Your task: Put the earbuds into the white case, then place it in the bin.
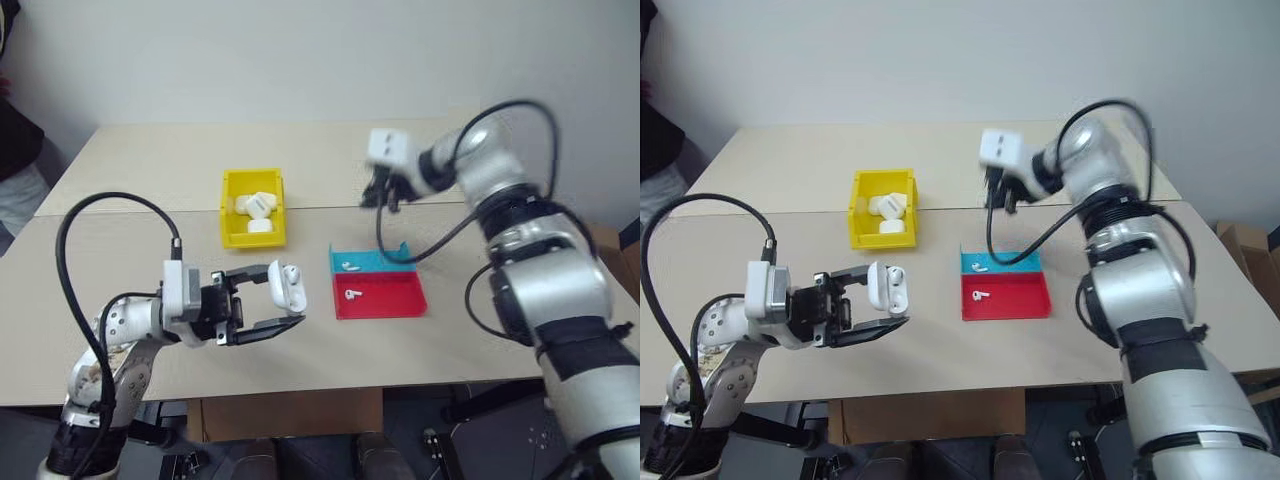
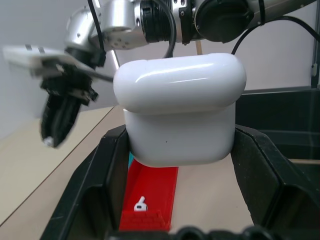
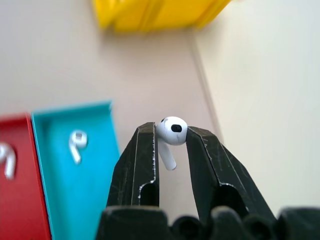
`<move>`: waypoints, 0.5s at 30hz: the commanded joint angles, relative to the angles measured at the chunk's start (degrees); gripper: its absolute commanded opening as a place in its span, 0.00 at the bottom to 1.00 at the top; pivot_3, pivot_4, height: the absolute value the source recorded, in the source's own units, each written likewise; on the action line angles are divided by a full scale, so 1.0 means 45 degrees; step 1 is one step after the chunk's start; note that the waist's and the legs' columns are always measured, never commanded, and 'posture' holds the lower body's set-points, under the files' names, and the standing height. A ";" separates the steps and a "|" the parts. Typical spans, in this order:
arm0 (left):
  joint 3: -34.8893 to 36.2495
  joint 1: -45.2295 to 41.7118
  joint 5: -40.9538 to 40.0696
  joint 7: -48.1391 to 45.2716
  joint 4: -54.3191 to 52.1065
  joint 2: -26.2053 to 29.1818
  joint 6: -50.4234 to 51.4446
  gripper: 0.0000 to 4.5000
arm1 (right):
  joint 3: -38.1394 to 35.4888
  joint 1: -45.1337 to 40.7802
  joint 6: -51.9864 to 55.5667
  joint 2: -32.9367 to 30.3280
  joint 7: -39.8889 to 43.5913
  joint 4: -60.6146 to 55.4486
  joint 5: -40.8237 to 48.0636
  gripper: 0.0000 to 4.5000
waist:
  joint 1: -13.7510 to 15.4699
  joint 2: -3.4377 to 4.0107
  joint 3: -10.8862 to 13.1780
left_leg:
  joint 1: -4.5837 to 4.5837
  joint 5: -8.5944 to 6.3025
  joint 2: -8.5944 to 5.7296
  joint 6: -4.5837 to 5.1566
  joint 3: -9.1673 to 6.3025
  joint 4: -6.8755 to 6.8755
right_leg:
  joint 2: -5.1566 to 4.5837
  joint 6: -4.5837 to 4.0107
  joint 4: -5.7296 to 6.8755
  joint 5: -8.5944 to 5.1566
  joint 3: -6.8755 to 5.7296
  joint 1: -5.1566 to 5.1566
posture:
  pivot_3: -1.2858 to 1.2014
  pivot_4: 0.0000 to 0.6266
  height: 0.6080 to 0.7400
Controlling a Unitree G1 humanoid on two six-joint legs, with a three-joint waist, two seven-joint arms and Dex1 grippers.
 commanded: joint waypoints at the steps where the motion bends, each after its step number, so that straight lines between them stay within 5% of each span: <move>1: -0.0112 -0.0715 -0.0327 0.0269 -0.0149 -0.0273 0.0285 0.62 | -0.2418 0.1565 0.5385 -0.1014 0.0358 -0.6023 0.2817 0.18 | 0.0119 -0.0002 -0.0002 | -0.0004 0.0000 0.0000 0.0000 -0.0005 0.0002 | 0.0000 0.0000 -0.0002 0.0000 -0.0005 0.0006 | 0.52 0.24 1.00; 8: -0.0283 -0.1411 -0.0933 0.0621 -0.0582 -0.0521 0.1263 0.62 | -0.7338 0.4369 1.3871 -0.1247 -0.1864 -1.4470 0.7448 0.18 | 0.0224 0.0000 -0.0002 | 0.0006 0.0000 -0.0001 0.0000 -0.0007 0.0009 | 0.0002 0.0001 0.0015 -0.0001 -0.0001 0.0003 | 0.52 0.24 1.00; 15: -0.0417 -0.2170 -0.0970 0.0581 -0.0322 -0.0706 0.1617 0.62 | -1.0781 0.5146 1.7058 0.2177 -0.4124 -1.8819 1.0032 0.18 | 0.0172 -0.0001 -0.0009 | 0.0035 0.0001 -0.0003 0.0000 -0.0003 0.0012 | 0.0015 0.0025 0.0029 -0.0016 0.0019 0.0018 | 0.52 0.24 1.00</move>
